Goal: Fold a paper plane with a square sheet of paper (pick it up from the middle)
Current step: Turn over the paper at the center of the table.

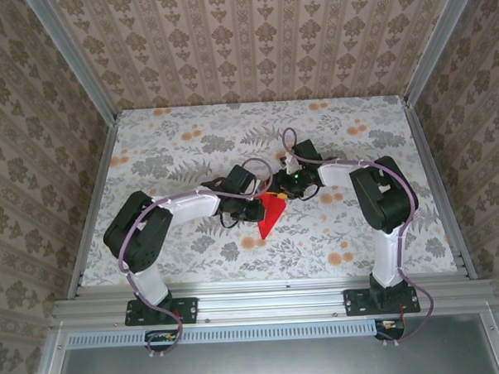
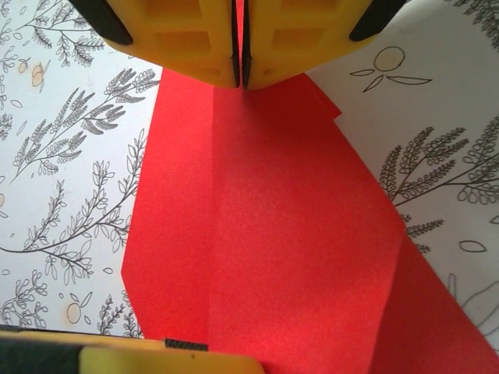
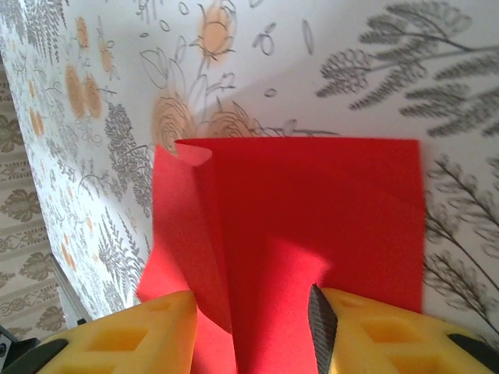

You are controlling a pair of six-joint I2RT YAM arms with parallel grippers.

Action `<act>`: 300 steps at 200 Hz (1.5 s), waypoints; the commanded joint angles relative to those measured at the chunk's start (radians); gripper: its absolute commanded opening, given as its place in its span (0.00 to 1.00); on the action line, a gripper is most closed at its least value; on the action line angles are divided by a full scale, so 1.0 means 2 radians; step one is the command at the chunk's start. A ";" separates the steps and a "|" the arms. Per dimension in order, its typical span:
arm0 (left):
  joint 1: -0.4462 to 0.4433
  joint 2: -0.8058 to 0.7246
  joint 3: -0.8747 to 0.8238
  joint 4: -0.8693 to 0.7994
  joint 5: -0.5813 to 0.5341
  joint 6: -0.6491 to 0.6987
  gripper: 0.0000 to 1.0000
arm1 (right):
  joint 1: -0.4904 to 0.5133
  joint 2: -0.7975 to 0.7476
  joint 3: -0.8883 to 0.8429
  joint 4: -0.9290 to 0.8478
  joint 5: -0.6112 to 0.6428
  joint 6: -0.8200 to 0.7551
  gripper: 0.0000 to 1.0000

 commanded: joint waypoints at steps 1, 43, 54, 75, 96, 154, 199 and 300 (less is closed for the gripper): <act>0.007 -0.005 0.005 -0.014 0.001 0.020 0.11 | 0.007 0.009 0.013 0.008 -0.016 0.006 0.46; 0.015 -0.002 0.001 -0.010 0.008 0.024 0.10 | 0.015 0.015 0.023 0.004 -0.024 0.004 0.45; 0.016 0.000 0.001 -0.009 0.009 0.026 0.10 | 0.019 0.018 0.024 0.006 -0.028 0.006 0.44; 0.019 0.002 0.001 -0.008 0.014 0.027 0.10 | 0.024 0.023 0.029 0.005 -0.031 0.005 0.42; 0.020 -0.002 0.002 -0.010 0.015 0.028 0.10 | 0.028 0.028 0.029 0.005 -0.036 0.002 0.40; 0.023 -0.036 0.001 -0.038 0.003 0.026 0.23 | 0.030 0.017 0.023 0.016 -0.041 0.004 0.21; 0.029 -0.096 -0.039 -0.022 0.007 -0.016 0.35 | 0.022 -0.007 0.018 0.048 -0.060 0.030 0.05; 0.043 -0.270 -0.174 0.129 0.033 -0.193 0.67 | 0.003 -0.070 -0.012 0.201 -0.113 0.170 0.02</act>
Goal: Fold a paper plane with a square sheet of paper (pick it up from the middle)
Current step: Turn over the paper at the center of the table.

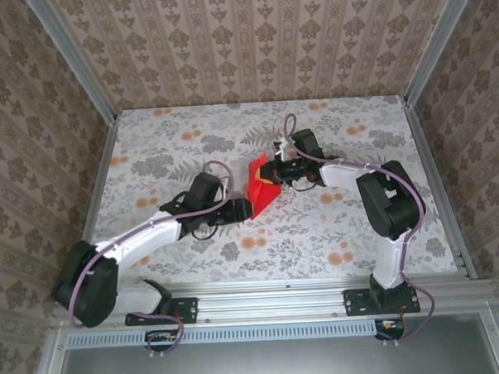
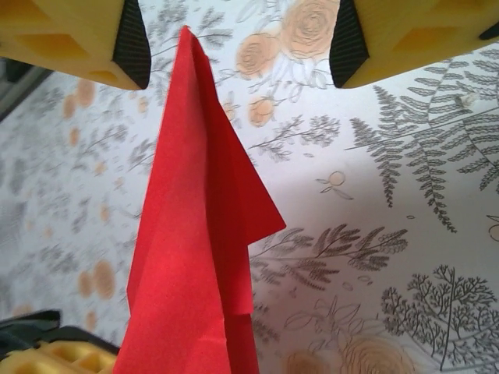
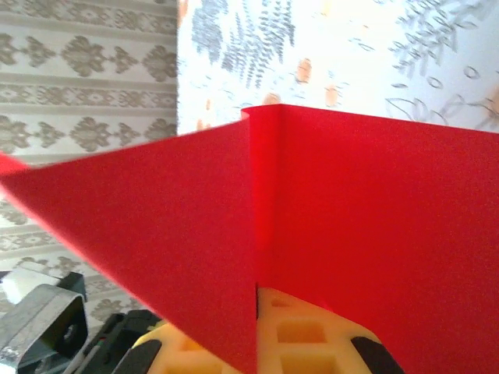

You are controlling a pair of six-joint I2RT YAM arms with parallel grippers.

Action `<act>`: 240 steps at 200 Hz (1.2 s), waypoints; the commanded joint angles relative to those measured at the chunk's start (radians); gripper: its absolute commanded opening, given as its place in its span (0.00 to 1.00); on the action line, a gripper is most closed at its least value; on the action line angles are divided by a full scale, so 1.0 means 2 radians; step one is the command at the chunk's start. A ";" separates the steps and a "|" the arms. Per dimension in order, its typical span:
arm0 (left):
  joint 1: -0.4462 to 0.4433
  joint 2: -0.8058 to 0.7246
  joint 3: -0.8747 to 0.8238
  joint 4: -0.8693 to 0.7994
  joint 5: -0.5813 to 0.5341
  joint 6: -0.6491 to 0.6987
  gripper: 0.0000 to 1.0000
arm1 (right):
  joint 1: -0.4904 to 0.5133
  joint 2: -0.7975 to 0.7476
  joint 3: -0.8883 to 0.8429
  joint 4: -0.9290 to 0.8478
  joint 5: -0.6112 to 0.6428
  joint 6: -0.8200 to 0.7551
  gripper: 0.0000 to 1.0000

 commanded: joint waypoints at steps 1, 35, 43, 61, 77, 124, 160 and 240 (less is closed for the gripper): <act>0.002 -0.028 -0.022 0.074 0.021 -0.072 0.67 | -0.002 -0.026 -0.006 0.057 -0.023 0.049 0.02; 0.007 -0.025 -0.049 0.169 0.055 -0.144 0.67 | -0.003 -0.041 -0.009 0.101 -0.026 0.090 0.02; 0.006 -0.025 -0.050 0.188 0.060 -0.158 0.67 | -0.004 -0.045 -0.011 0.107 -0.025 0.095 0.02; 0.005 -0.027 -0.046 0.198 0.063 -0.171 0.67 | -0.006 -0.052 -0.012 0.123 -0.025 0.111 0.01; 0.007 -0.029 -0.044 0.204 0.061 -0.176 0.64 | -0.006 -0.054 -0.013 0.135 -0.028 0.122 0.01; 0.012 -0.030 -0.024 0.206 0.066 -0.169 0.46 | -0.006 -0.060 -0.026 0.161 -0.032 0.142 0.01; 0.016 -0.029 -0.019 0.197 0.074 -0.163 0.34 | -0.007 -0.061 -0.030 0.166 -0.031 0.146 0.01; 0.020 -0.034 -0.004 0.151 0.080 -0.133 0.14 | -0.010 -0.048 -0.038 0.188 -0.030 0.160 0.01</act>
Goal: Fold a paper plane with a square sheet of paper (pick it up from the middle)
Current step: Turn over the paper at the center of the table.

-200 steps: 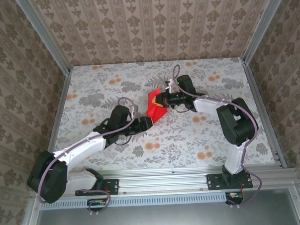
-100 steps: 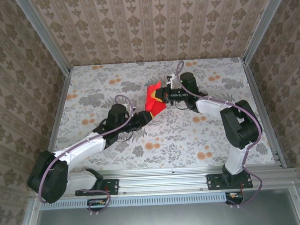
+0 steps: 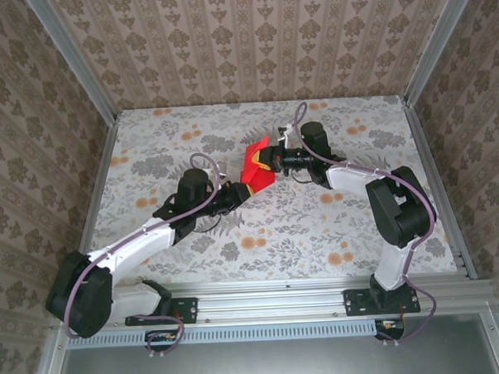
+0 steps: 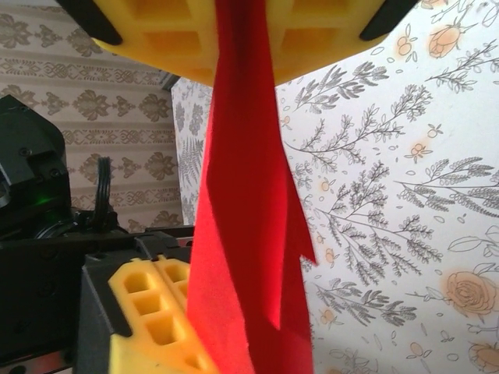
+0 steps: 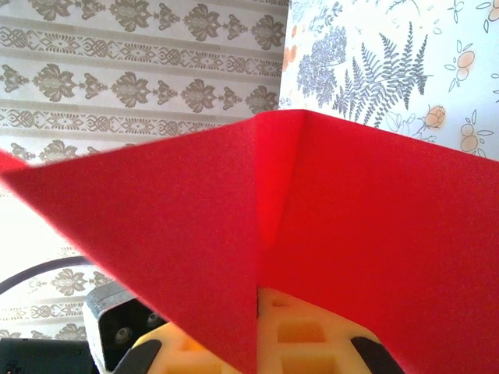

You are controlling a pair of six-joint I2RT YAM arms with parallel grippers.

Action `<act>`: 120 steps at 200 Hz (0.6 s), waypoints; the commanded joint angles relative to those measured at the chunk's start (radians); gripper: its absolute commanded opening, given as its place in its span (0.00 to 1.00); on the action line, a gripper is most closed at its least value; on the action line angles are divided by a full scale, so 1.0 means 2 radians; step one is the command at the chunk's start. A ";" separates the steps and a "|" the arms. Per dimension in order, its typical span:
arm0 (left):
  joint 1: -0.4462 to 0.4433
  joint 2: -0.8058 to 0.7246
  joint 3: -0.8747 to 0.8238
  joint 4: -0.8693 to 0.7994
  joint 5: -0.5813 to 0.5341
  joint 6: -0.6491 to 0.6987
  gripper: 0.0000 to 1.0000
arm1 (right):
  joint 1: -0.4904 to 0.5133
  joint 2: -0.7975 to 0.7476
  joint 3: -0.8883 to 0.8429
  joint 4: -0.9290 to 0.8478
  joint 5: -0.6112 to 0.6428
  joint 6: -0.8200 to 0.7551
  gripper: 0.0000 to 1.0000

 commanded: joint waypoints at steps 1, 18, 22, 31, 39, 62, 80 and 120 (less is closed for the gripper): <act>0.004 -0.010 0.019 -0.024 0.011 0.025 0.13 | -0.003 -0.006 -0.007 0.026 -0.013 0.013 0.01; 0.005 -0.010 0.023 -0.037 0.012 0.034 0.08 | -0.003 -0.004 -0.008 0.030 -0.013 0.016 0.02; 0.005 -0.010 0.025 -0.039 0.013 0.035 0.08 | -0.003 -0.004 -0.008 0.030 -0.013 0.016 0.03; 0.006 -0.010 0.027 -0.045 0.012 0.040 0.06 | -0.004 -0.005 -0.008 0.030 -0.013 0.016 0.07; 0.006 -0.009 0.030 -0.052 0.013 0.044 0.04 | -0.004 -0.005 -0.009 0.030 -0.013 0.016 0.10; 0.008 -0.009 0.038 -0.069 0.012 0.056 0.02 | -0.005 -0.006 -0.008 0.026 -0.012 0.014 0.21; 0.009 -0.009 0.045 -0.090 0.008 0.071 0.00 | -0.009 -0.007 -0.011 0.021 -0.010 0.009 0.31; 0.013 -0.014 0.079 -0.186 -0.017 0.138 0.00 | -0.028 -0.034 -0.021 -0.059 0.005 -0.052 0.44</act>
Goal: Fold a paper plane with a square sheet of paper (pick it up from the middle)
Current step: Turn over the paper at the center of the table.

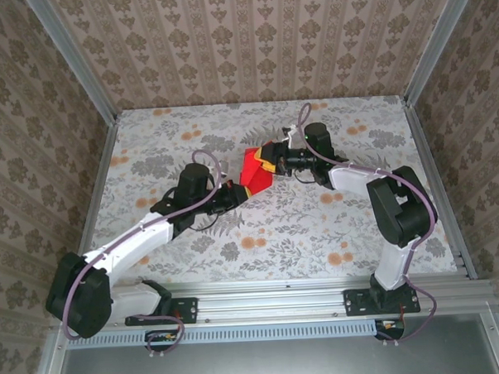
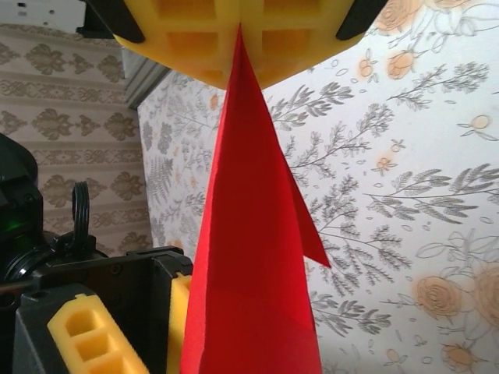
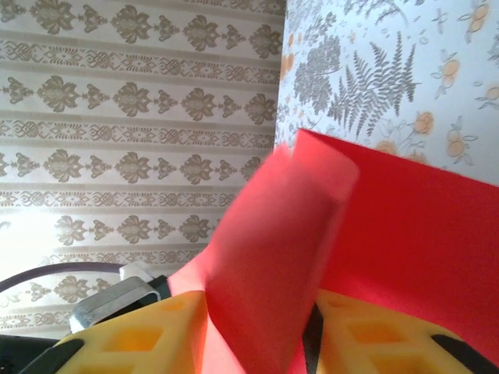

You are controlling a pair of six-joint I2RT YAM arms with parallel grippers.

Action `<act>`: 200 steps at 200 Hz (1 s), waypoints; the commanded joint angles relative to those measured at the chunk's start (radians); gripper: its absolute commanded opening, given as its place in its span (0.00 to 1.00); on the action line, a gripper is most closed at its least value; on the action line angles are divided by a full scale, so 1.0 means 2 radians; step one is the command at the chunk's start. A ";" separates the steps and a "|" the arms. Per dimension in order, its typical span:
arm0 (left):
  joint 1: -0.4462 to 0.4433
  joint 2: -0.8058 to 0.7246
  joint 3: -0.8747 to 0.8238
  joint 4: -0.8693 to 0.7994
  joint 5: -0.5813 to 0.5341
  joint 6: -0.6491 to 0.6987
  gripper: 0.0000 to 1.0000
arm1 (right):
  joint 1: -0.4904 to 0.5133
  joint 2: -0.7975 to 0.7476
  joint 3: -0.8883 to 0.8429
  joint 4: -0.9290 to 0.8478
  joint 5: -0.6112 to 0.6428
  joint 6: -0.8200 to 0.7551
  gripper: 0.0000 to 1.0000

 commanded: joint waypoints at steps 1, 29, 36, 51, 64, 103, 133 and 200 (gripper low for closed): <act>0.006 -0.014 0.034 -0.082 -0.019 0.068 0.00 | -0.013 -0.034 -0.009 -0.060 0.005 -0.052 0.45; 0.006 -0.006 0.099 -0.232 -0.102 0.164 0.00 | -0.035 -0.060 -0.014 -0.142 0.020 -0.117 0.53; 0.006 -0.002 0.116 -0.269 -0.132 0.186 0.00 | -0.040 -0.067 -0.014 -0.163 0.025 -0.133 0.53; 0.002 0.004 0.149 -0.335 -0.208 0.229 0.00 | -0.054 -0.083 -0.015 -0.202 0.036 -0.166 0.55; -0.007 0.016 0.178 -0.385 -0.284 0.257 0.00 | -0.063 -0.095 -0.015 -0.237 0.049 -0.196 0.56; -0.076 0.081 0.263 -0.496 -0.490 0.304 0.00 | -0.088 -0.115 -0.016 -0.291 0.060 -0.240 0.58; -0.141 0.139 0.294 -0.512 -0.589 0.323 0.00 | -0.108 -0.123 -0.021 -0.296 0.045 -0.242 0.59; -0.255 0.284 0.330 -0.504 -0.683 0.353 0.00 | -0.150 -0.137 -0.028 -0.315 -0.002 -0.250 0.59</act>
